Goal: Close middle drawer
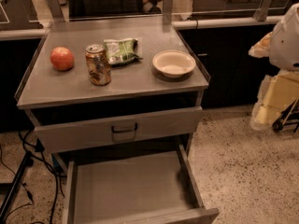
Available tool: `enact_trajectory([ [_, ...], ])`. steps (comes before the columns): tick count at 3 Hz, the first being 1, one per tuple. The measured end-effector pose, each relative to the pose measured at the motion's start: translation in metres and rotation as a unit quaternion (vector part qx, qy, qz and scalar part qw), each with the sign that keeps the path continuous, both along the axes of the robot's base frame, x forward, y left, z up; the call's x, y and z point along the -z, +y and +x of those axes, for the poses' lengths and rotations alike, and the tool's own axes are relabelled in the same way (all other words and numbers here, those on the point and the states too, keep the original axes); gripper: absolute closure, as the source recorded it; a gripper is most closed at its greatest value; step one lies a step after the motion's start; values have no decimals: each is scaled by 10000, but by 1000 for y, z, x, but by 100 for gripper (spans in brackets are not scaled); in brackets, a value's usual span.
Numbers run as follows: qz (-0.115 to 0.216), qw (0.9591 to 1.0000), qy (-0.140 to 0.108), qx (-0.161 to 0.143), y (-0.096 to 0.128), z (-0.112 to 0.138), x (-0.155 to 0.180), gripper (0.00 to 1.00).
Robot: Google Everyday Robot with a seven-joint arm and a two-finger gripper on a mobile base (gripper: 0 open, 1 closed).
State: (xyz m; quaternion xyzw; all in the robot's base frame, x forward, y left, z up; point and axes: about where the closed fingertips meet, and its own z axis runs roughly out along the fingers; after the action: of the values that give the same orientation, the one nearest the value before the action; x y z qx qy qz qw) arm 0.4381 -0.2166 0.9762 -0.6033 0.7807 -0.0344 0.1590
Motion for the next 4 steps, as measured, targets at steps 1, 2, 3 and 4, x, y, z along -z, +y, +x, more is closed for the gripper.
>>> enact_trajectory([
  [1,0,10000,0,0,0,0,0,36],
  [2,0,10000,0,0,0,0,0,59],
  [3,0,10000,-1,0,0,0,0,82],
  [4,0,10000,0,0,0,0,0,100],
])
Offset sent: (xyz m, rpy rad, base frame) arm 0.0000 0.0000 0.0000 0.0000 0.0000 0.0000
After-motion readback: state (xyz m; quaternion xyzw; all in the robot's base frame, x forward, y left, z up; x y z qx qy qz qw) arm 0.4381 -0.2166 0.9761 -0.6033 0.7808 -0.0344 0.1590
